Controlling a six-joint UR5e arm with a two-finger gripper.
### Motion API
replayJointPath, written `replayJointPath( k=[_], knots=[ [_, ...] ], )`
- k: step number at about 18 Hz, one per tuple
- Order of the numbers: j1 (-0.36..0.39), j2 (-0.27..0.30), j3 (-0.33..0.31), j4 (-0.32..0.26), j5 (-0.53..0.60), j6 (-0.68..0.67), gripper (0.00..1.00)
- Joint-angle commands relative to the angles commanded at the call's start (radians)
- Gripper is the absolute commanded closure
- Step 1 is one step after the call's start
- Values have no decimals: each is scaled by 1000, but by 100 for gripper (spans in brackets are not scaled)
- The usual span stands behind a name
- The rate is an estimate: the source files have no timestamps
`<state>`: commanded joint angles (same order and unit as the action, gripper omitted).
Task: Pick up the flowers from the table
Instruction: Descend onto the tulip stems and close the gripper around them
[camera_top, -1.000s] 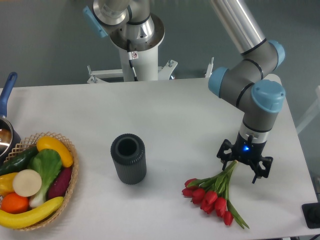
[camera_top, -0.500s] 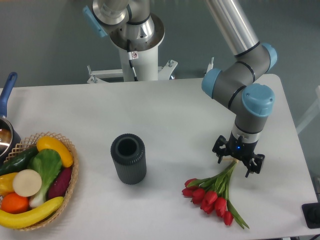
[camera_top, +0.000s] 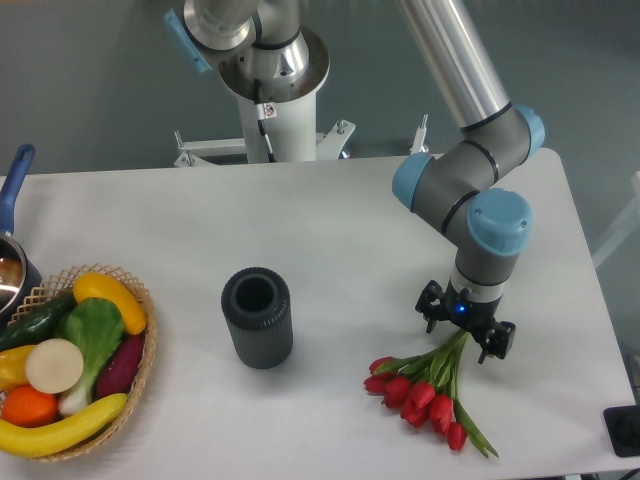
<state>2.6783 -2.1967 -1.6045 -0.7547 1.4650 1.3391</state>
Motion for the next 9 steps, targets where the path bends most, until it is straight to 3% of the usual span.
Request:
replayJointPath(
  k=[6, 8, 9],
  knots=[
    [0, -6, 5, 0, 2, 0, 1],
    [0, -6, 3, 0, 2, -2, 9],
    [0, -6, 3, 0, 2, -2, 21]
  ],
)
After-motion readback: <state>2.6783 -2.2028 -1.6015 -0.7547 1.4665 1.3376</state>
